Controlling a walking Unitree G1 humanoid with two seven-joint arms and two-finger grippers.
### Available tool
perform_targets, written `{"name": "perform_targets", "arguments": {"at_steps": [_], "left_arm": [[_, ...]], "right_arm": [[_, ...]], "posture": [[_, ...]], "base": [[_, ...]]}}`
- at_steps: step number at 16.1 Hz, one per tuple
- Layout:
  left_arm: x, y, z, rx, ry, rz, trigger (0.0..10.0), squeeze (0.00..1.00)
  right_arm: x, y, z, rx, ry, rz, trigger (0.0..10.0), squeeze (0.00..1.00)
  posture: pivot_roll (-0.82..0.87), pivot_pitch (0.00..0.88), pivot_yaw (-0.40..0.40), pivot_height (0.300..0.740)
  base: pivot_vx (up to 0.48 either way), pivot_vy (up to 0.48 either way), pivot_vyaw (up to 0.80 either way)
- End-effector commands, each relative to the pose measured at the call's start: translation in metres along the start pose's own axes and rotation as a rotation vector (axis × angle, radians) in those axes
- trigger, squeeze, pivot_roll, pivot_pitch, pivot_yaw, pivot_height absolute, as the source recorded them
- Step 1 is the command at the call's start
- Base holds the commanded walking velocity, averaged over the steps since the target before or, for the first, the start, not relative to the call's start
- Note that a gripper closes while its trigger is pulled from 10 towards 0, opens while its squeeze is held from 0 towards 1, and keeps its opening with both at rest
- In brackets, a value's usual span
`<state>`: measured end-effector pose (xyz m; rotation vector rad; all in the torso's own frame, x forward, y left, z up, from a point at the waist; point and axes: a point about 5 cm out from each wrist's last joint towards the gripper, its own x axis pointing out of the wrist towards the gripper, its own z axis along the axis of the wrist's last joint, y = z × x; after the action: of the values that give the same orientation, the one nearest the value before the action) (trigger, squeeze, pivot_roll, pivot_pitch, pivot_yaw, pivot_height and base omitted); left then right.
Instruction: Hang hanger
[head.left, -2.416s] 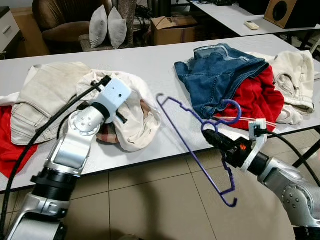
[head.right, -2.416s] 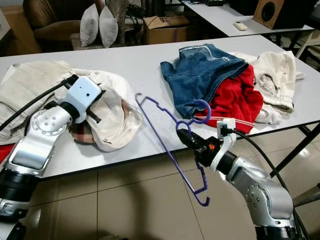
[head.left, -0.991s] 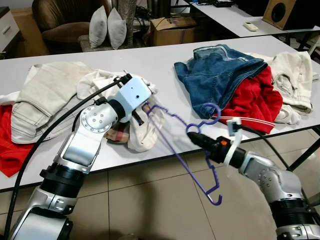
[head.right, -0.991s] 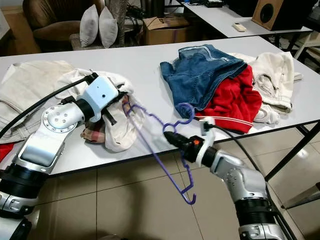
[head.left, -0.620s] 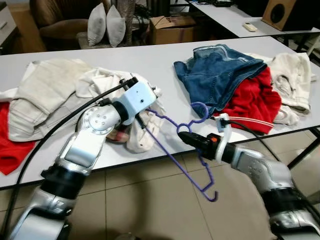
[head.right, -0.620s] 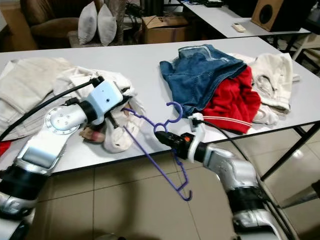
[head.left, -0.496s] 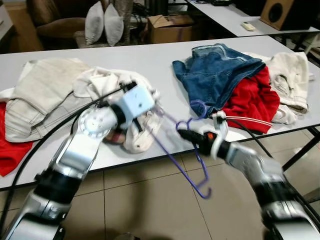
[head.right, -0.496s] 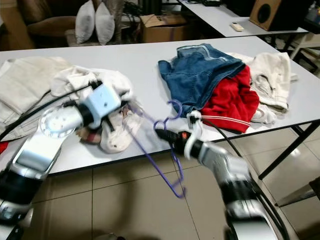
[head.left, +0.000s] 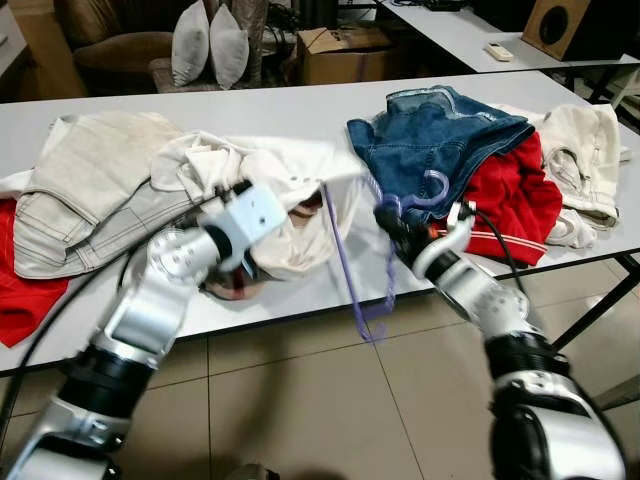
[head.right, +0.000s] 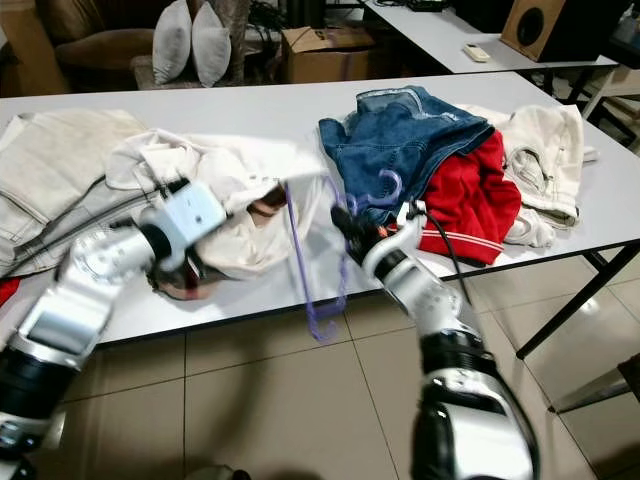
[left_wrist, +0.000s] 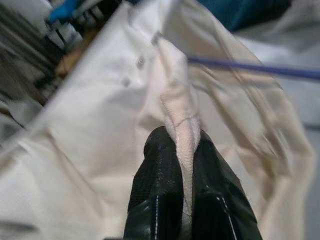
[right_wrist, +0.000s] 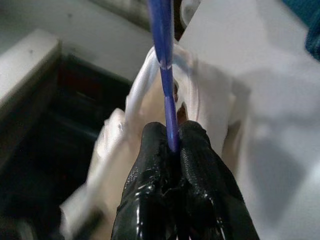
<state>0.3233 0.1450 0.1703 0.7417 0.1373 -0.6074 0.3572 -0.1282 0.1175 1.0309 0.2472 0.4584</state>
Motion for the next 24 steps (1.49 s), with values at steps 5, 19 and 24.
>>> {"name": "perform_targets", "arguments": {"at_steps": [5,19,24], "left_arm": [[0.003,-0.011,0.016,-0.087,-0.063,-0.041,0.0,0.00],[0.002,0.007,0.095,-0.548,-0.490,-0.002,0.7,0.00],[0.003,-0.005,0.074,-0.505,-0.310,-0.099,2.2,0.00]], "right_arm": [[0.028,0.016,0.001,0.208,-0.198,-0.103,10.0,0.00],[0.069,0.078,-0.019,0.327,-0.248,0.015,10.0,0.00],[0.063,0.066,-0.002,0.433,-0.366,-0.030,10.0,0.00]], "posture": [[-0.02,0.035,0.001,0.740],[-0.02,0.011,-0.004,0.740],[-0.02,0.007,-0.002,0.740]], "base": [[0.000,0.000,0.00],[0.000,0.000,0.00],[0.000,0.000,0.00]]}}
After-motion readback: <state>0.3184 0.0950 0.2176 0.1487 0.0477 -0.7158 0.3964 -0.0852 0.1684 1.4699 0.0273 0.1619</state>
